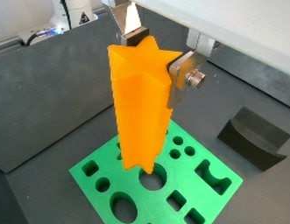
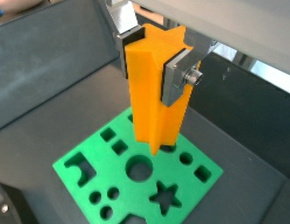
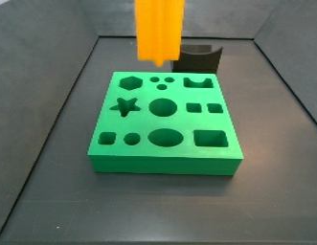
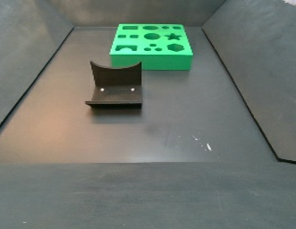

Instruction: Insert the star object.

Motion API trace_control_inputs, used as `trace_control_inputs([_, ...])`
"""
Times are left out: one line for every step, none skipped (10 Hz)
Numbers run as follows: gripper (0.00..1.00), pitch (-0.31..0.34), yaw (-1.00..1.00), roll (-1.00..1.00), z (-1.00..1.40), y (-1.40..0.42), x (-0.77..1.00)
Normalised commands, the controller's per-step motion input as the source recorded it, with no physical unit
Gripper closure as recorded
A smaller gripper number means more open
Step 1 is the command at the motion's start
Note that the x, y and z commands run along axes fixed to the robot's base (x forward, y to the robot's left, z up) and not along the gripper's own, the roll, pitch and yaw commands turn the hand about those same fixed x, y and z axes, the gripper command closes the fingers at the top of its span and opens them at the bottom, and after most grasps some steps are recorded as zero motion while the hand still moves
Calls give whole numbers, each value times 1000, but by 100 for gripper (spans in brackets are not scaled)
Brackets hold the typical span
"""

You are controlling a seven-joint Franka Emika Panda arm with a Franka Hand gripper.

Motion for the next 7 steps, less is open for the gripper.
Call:
trace_control_inputs([100, -46, -6, 63, -1000, 414, -494])
trace_control_inputs([100, -46, -6, 61, -1000, 411, -503])
trace_control_inputs([100, -63, -69, 0, -1000, 306, -434])
trace_control_inputs([100, -100, -69, -41, -1000, 163, -377])
trace_control_inputs([100, -91, -17, -131, -806, 103, -263])
trace_control_inputs([100, -67, 0, -197, -523, 31, -46])
trace_control_inputs([100, -20, 0, -129, -309, 0, 0])
